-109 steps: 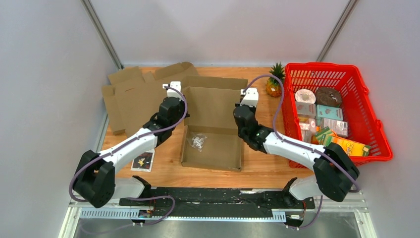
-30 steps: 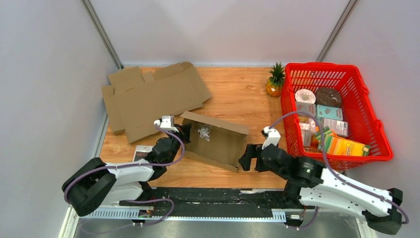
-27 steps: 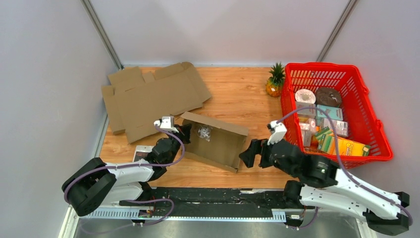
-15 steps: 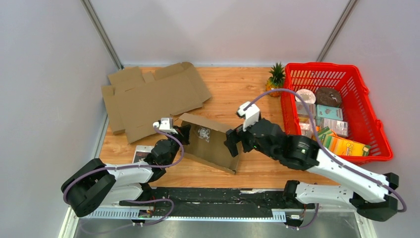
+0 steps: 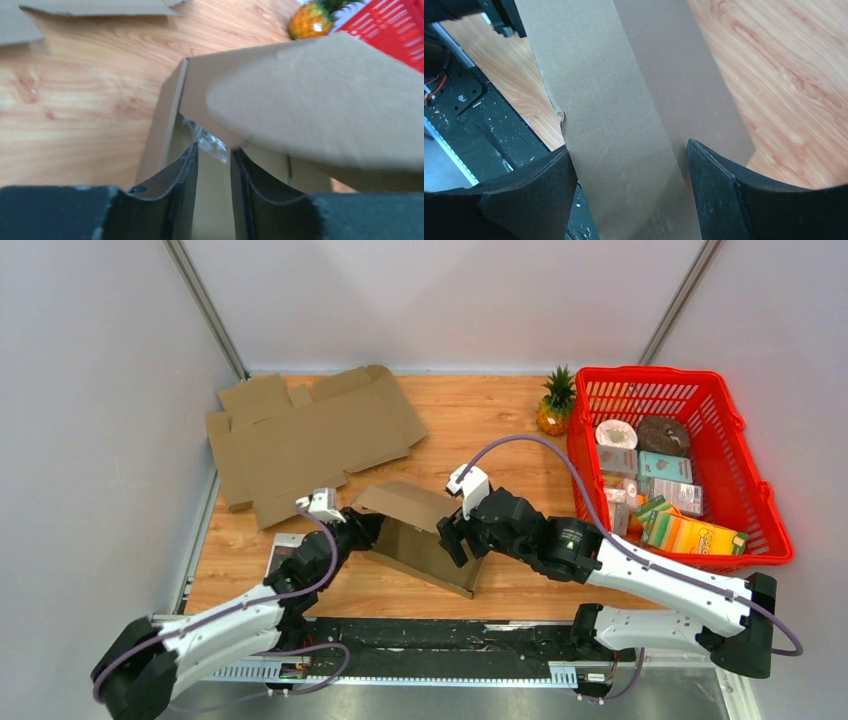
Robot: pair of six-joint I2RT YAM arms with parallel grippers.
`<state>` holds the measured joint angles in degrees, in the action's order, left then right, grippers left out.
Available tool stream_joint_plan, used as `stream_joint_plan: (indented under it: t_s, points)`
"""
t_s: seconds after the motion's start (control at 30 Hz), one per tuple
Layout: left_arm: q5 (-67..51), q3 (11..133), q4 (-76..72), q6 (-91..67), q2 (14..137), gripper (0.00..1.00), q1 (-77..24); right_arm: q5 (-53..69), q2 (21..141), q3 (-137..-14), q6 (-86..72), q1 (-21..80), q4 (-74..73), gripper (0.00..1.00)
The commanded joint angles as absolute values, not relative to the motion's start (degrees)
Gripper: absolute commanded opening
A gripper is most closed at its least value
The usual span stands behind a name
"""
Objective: Fold the paper box
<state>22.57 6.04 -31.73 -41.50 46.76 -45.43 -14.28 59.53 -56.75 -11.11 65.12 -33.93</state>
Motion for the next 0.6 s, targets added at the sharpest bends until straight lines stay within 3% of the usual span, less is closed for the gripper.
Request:
stream_joint_plan:
  t_s: [0.0, 0.17, 0.23, 0.43, 0.57]
  points:
    - [16.3, 6.1, -1.6, -49.4, 30.6, 0.4, -45.8, -11.3, 59.2, -54.1, -12.0, 65.3, -28.5, 0.78]
    - [12.3, 11.7, 31.6, -51.8, 8.1, 0.53, -45.7, -10.5, 59.9, -50.7, -13.6, 65.3, -27.6, 0.78]
    - [7.8, 13.4, 40.9, -54.0, 2.1, 0.53, -45.8, -10.1, 59.9, -49.8, -14.1, 65.3, -27.0, 0.78]
    - [-2.9, 19.2, 47.8, -54.7, -8.6, 0.42, -45.7, -7.7, 60.6, -46.1, -15.6, 65.3, -25.9, 0.79]
    - [-0.3, 27.9, 47.5, -48.9, -8.1, 0.43, -45.7, -7.5, 60.8, -44.6, -15.6, 65.3, -25.8, 0.8]
